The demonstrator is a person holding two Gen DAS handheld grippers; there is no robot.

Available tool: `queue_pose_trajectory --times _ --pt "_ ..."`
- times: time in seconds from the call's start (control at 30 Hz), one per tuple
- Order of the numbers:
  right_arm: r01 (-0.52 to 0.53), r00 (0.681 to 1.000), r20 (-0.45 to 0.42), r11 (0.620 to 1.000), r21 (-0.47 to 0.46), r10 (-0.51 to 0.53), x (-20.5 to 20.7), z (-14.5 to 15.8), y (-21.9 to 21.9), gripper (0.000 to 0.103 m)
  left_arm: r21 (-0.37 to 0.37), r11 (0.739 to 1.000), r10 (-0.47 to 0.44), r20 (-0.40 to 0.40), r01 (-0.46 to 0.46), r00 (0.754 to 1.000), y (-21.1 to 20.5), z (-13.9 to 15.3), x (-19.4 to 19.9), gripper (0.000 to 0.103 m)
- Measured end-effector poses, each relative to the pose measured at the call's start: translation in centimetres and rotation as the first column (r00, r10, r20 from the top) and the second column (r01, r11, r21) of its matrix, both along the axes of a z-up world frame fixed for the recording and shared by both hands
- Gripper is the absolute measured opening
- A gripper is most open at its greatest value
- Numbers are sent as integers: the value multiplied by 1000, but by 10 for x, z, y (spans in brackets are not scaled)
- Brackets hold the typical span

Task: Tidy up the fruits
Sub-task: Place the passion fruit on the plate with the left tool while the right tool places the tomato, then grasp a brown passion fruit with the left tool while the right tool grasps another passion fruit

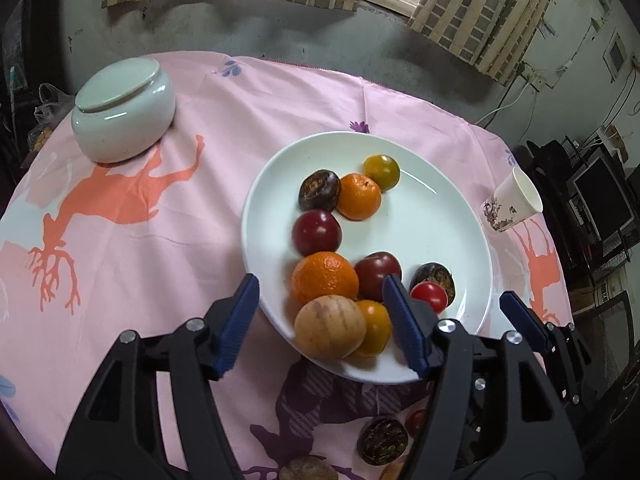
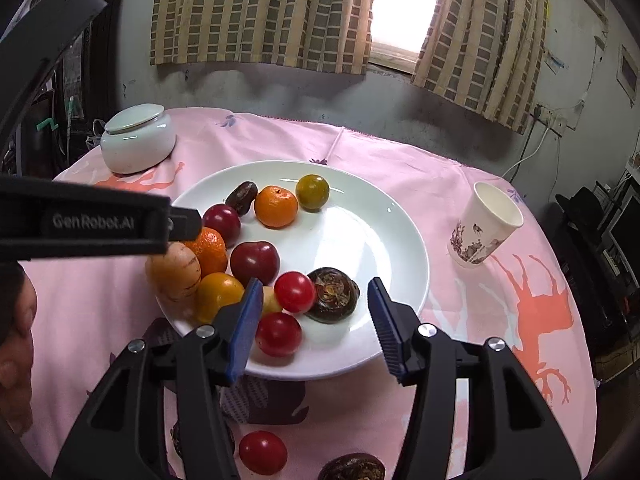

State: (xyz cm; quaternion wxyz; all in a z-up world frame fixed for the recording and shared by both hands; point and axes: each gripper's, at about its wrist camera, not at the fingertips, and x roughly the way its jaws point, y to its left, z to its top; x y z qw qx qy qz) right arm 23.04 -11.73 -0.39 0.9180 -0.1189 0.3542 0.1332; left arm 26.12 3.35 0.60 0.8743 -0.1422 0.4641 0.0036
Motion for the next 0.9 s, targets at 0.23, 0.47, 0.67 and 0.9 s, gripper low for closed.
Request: queue_pose_trajectory --times 0.23,0.47,0.67,0.9 --pt "52 997 -58 997 53 -49 -29 8 -34 55 80 996 -28 0 28 1000 5 17 -37 73" --pt "105 988 -117 992 70 -97 -65 13 -66 57 102 992 -70 -58 76 996 -9 14 -87 78" --pt "142 974 -191 984 104 -120 -94 11 -85 57 136 983 -108 -89 120 990 -26 12 -124 81" --pt "142 960 -258 983 116 -108 -126 1 -93 57 138 981 -117 -135 136 984 -34 2 -154 83"
